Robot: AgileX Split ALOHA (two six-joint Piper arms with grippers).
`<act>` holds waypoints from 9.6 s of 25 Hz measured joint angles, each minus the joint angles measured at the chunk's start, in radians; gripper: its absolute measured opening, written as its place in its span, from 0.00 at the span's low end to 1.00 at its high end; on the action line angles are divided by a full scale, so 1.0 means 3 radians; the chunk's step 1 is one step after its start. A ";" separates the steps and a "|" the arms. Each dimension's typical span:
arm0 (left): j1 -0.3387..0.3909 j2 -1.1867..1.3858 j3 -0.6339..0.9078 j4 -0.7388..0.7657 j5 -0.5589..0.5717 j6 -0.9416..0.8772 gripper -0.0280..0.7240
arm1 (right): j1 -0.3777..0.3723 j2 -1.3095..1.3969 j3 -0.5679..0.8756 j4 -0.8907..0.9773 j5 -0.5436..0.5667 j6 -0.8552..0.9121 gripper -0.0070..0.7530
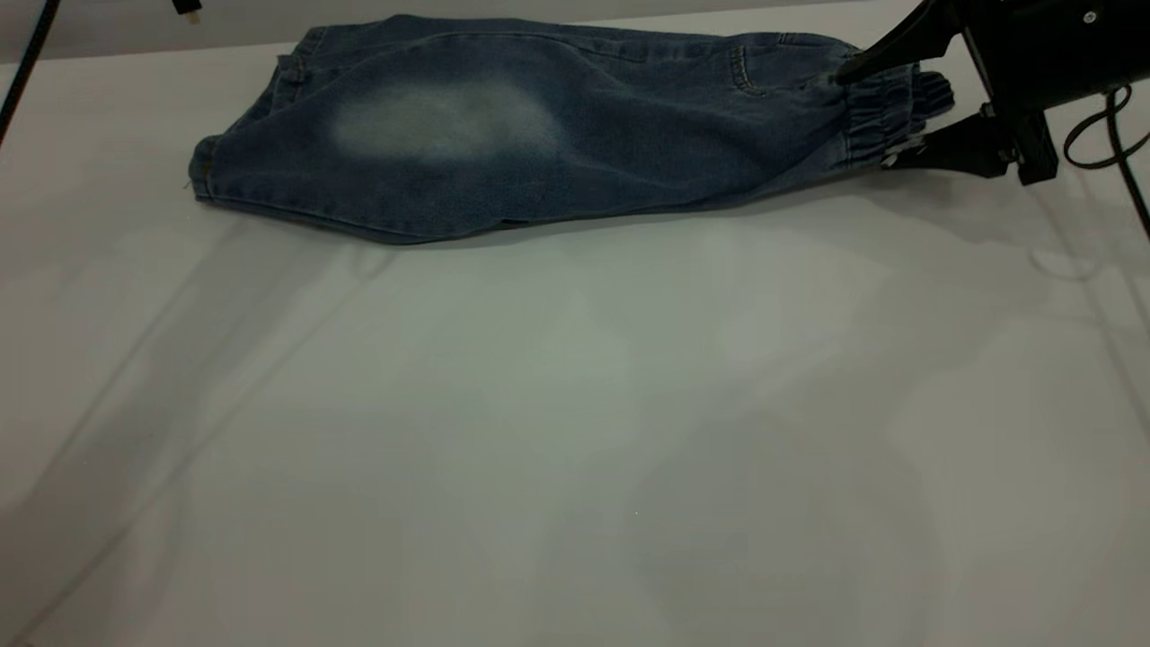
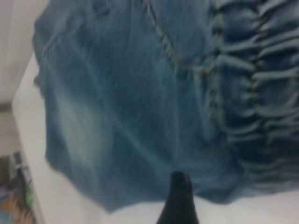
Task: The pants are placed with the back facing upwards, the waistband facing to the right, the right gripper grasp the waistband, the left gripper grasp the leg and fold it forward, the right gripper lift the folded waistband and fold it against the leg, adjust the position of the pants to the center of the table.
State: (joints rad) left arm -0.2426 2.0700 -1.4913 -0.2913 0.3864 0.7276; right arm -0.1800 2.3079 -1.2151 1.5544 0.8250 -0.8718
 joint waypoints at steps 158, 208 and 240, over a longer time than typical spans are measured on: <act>-0.0060 -0.2220 0.0473 -0.1985 -0.0182 0.1906 0.54 | 0.2133 -0.0435 0.0065 0.0632 -0.0222 -0.1696 0.60; -0.0060 -0.2221 0.0473 -0.1991 -0.0154 0.1910 0.52 | 0.2147 -0.0434 -0.0551 -0.0166 -0.0648 -0.0405 0.68; -0.0070 -0.2716 0.0475 -0.2005 -0.0116 0.1799 0.51 | 0.2858 -0.0073 -0.1460 -0.4792 -0.0550 0.5098 0.59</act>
State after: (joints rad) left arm -0.2637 1.2552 -1.3488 -0.8930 0.3516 1.2674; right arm 0.6775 2.2861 -1.6531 0.1167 0.6599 0.6576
